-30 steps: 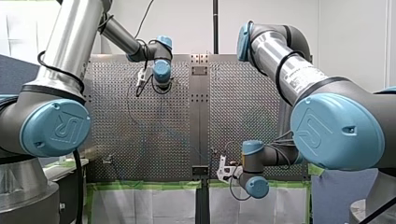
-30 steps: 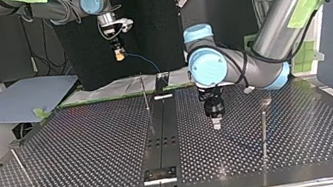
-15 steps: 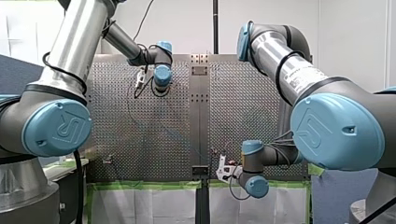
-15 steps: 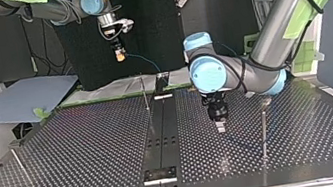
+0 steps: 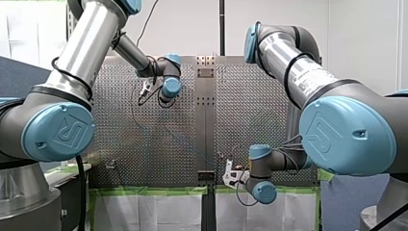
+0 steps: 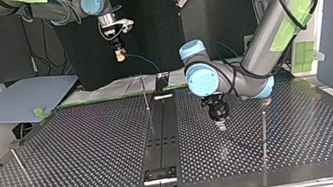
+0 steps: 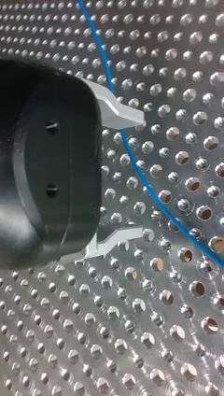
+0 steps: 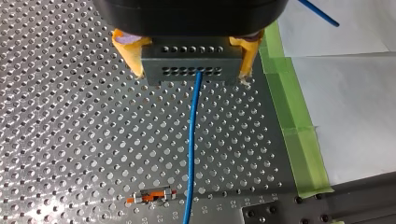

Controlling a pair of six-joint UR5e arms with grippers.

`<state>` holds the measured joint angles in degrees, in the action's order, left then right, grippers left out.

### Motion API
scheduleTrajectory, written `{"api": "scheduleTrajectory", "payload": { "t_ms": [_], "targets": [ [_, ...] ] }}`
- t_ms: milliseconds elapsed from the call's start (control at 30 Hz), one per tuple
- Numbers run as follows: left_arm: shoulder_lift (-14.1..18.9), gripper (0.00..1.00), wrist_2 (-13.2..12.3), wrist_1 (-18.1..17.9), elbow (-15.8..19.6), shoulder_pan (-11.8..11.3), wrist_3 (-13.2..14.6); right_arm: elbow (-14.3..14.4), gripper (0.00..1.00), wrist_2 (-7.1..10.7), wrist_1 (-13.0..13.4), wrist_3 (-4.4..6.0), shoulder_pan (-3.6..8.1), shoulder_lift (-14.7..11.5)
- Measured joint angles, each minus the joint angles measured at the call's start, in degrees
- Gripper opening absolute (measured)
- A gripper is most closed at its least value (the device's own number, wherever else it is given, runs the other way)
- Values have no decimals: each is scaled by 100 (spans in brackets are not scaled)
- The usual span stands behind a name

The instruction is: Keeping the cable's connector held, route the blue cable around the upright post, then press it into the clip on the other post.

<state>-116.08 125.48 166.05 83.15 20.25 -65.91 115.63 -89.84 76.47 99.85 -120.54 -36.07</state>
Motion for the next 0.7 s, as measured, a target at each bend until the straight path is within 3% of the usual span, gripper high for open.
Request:
{"api": "scheduleTrajectory", "payload": {
  "t_ms": [367, 700],
  "targets": [
    [-51, 100, 264, -164, -2, 66, 627, 0, 0, 16, 41, 55, 0, -2],
    [-505, 100, 450, -236, -2, 145, 1172, 0, 0, 18, 44, 59, -9, -1]
  ]
}}
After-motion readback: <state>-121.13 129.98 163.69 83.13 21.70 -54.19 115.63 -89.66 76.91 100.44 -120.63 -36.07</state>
